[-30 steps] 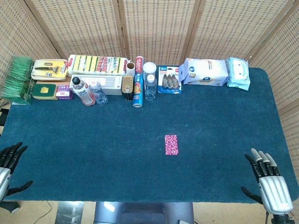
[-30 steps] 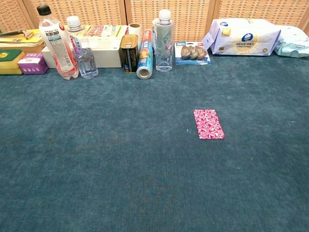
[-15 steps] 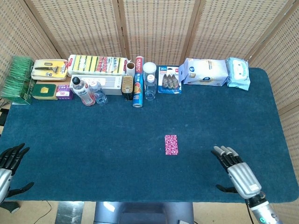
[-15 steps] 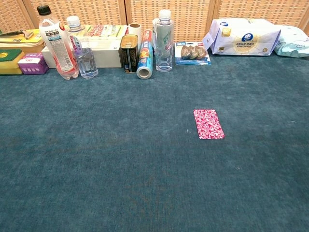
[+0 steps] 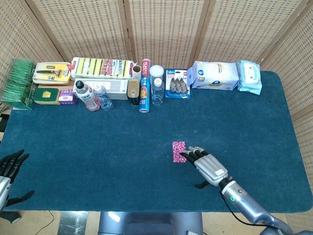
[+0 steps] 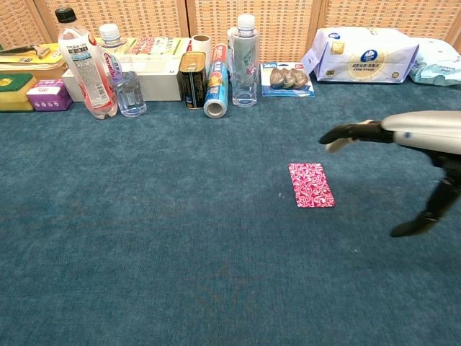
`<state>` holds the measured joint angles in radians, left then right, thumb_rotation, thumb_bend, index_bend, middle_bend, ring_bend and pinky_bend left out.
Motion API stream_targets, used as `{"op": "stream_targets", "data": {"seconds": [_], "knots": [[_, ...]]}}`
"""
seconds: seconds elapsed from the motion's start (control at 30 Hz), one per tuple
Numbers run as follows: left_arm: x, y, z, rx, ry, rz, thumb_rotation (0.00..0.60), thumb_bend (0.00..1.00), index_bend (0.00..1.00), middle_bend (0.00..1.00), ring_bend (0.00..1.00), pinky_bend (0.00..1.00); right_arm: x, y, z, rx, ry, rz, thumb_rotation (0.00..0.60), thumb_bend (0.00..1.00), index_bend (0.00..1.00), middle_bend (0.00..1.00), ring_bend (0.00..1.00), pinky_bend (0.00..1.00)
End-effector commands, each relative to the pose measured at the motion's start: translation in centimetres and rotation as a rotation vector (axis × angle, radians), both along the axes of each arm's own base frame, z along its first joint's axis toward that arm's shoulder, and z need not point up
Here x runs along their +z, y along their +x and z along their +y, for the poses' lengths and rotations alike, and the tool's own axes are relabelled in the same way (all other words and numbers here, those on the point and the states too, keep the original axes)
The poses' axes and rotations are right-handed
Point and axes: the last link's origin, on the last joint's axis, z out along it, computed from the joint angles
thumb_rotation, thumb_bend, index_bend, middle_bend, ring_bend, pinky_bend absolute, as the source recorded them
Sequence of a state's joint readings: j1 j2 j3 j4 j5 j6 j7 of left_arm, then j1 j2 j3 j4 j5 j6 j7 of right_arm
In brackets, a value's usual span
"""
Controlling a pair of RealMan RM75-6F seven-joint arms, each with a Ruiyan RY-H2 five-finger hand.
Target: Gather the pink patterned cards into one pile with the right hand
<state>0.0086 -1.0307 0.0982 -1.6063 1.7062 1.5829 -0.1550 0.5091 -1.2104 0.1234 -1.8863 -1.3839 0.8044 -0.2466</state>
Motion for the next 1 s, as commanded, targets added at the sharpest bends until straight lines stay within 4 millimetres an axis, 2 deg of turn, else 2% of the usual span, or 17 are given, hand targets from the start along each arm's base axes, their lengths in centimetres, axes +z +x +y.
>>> {"op": "stream_targets", "data": {"seconds": [0.03,0.27,0.43,1.0], "knots": [[0.1,0.0,0.1,0.000,-0.003,-0.001,0.600,0.03,0.00,0.00,0.00,0.05,-2.2,2.4,-2.2,0.022,0.036,0.054,0.600,0.00,0.04,0.14,0.00,0.00],[0.2,-0.2,0.3,0.005,-0.008,-0.004,0.600,0.03,0.00,0.00,0.00,0.05,-4.0,3.2,-3.5,-0.028,0.044,0.113,0.600,0.00,0.03,0.16,0.00,0.00],[0.3,-0.2,0.2,0.004,-0.010,-0.010,0.600,0.03,0.00,0.00,0.00,0.05,-5.0,2.5,-4.1,-0.059,0.026,0.182,0.600,0.00,0.03,0.16,0.00,0.00],[0.0,-0.1,0.3,0.013,-0.017,-0.007,0.600,0.03,0.00,0.00,0.00,0.05,-5.7,1.2,-4.3,-0.099,0.016,0.233,0.600,0.00,0.03,0.18,0.00,0.00]]}}
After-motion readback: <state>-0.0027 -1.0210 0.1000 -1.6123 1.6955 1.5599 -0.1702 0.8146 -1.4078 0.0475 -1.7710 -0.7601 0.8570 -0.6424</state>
